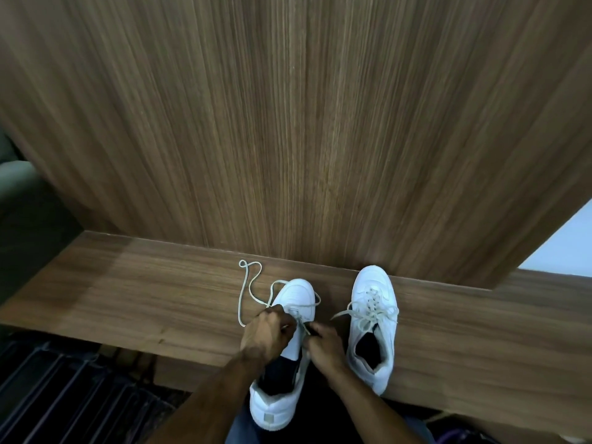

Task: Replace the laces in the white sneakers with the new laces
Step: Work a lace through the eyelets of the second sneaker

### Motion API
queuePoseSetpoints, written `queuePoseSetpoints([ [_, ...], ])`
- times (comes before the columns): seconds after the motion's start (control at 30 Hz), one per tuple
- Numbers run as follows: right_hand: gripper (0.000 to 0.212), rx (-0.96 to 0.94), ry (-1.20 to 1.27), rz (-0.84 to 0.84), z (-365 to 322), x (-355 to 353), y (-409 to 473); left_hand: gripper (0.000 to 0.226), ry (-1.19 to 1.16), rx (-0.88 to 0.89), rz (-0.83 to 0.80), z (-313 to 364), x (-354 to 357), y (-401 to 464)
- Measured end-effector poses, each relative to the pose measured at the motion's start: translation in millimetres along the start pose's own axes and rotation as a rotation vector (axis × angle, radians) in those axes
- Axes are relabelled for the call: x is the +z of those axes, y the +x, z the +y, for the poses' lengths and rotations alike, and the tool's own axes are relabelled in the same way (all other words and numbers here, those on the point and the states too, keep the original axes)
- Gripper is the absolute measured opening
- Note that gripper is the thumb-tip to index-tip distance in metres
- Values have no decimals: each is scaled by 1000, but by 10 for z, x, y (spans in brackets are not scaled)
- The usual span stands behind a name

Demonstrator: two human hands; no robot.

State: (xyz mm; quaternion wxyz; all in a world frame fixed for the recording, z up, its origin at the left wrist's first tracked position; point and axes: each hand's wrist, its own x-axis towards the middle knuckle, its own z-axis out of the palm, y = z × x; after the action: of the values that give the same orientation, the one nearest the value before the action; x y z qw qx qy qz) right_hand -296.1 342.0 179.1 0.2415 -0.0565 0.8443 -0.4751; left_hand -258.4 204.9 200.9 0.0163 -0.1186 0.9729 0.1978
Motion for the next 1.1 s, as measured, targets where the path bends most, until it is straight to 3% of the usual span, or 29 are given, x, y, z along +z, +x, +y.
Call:
queuePoseSetpoints([
  [0.07, 30, 8, -9, -5, -16, -13, -5, 18, 22, 26, 1, -23, 3, 19],
  [0.27, 21, -15, -52, -14, -126, -98, 41, 23, 58, 10, -2, 39, 17, 94],
  [0.53, 17, -83, -468, 10, -366, -263, 185, 24, -169, -127, 86, -38, 70, -18],
  [0.6, 16, -74, -344, 106, -461, -398, 258, 31, -275, -230, 83, -81, 66, -50],
  [0.7, 19, -57, 83, 302, -583, -688, 360, 31, -428, -313, 91, -139, 96, -53],
  [0.83, 28, -213, 580, 468, -825, -1091, 316, 34, -385, -331, 107, -89, 129, -62],
  [0.93, 22, -297, 713, 580, -975, -1303, 241, 43, -392, -342, 140, -77, 148, -66],
  [1.0, 24, -314, 640, 554, -952, -1305, 242, 42, -456, -388, 142, -97, 153, -54],
  [1.1, 24, -257, 54, 406, -775, -1120, 280, 39, -482, -432, 120, -125, 173, -33],
])
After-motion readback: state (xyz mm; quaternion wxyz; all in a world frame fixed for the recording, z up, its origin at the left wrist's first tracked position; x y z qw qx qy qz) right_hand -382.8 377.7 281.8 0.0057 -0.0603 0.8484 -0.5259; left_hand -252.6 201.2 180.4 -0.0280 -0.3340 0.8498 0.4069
